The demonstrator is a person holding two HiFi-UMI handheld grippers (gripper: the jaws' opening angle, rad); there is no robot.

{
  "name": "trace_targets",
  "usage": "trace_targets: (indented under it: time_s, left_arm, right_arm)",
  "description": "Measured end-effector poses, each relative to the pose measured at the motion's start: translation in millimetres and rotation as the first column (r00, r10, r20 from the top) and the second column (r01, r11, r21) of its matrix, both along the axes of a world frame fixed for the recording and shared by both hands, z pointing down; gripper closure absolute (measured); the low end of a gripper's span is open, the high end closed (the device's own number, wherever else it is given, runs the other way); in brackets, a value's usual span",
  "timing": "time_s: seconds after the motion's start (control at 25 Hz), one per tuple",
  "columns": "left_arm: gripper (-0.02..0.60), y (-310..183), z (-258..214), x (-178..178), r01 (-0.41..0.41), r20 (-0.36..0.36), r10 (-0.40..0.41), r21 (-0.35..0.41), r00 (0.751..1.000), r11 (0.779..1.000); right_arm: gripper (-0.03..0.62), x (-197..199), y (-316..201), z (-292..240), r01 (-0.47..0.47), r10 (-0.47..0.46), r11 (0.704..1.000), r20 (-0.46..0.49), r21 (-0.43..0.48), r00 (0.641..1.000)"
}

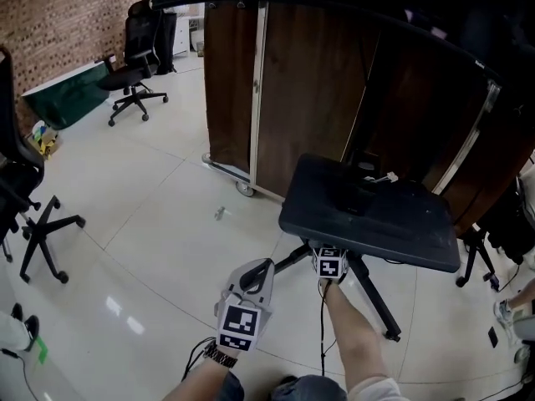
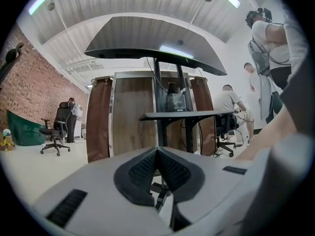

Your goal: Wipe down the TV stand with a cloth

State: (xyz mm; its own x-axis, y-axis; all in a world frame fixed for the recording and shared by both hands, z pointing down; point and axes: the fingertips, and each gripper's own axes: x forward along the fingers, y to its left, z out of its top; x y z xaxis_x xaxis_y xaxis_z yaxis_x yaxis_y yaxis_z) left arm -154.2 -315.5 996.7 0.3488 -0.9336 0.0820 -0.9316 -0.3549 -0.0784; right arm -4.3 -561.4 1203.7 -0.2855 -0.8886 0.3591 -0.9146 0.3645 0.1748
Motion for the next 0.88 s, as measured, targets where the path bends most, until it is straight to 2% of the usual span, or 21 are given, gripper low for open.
trace_targets:
  time_s: [0.12,0.2,0.32,0.44,0.56,0.64,0.68,0.76,0.88]
  left_arm:
    - [0.568,1.3,28.2,-10.5,0.018,-0.008,-0.018,-0.042,1.000,0.999]
    - [0.568,5.5,46.1,-14.3,0.033,-0.007,-0.034,-0.082,0.999,0.996]
    - [0.568,8.8,53.5,-6.1,0.028,-0.016,-0.030,-0.110,0.999,0.994]
    - [0.568,6.8,46.6,10.5,-0.009,-0.036,0.005,-0.115,0.999,0.993]
    - [0.568,4.3,41.3,36.3,-0.050,-0.061,0.043,-0.116,0.997,0.992]
    - [0.568,3.1,43.9,53.0,-0.072,-0.067,0.064,-0.129,0.996,0.989]
    - [0.568,2.3,47.3,60.6,-0.080,-0.067,0.071,-0.139,0.995,0.987]
    - [0.568,0.3,55.5,76.1,-0.095,-0.066,0.085,-0.161,0.994,0.982]
    - [0.568,-2.2,63.1,96.1,-0.122,-0.052,0.115,-0.186,0.992,0.975]
  right_arm:
    - [0.576,-9.2,31.1,86.3,0.045,-0.060,0.985,-0.084,-0.164,0.995]
    - [0.576,-6.4,61.6,115.8,0.066,-0.081,0.975,-0.063,-0.212,0.995]
    - [0.576,33.6,81.5,85.5,0.022,-0.019,0.993,0.026,-0.112,0.999]
    - [0.576,78.7,74.7,-3.0,-0.041,0.038,0.997,0.043,0.072,0.998]
    - [0.576,133.2,66.5,-87.0,-0.137,0.119,0.961,0.087,0.239,0.989]
    - [0.576,159.3,62.4,-120.6,-0.173,0.149,0.937,0.101,0.304,0.984]
    - [0.576,170.0,58.1,-124.1,-0.186,0.163,0.933,0.098,0.308,0.982]
    - [0.576,190.4,45.2,-104.7,-0.208,0.197,0.944,0.066,0.257,0.978]
    - [0.576,206.1,33.9,-37.6,-0.226,0.229,0.969,-0.029,0.097,0.973]
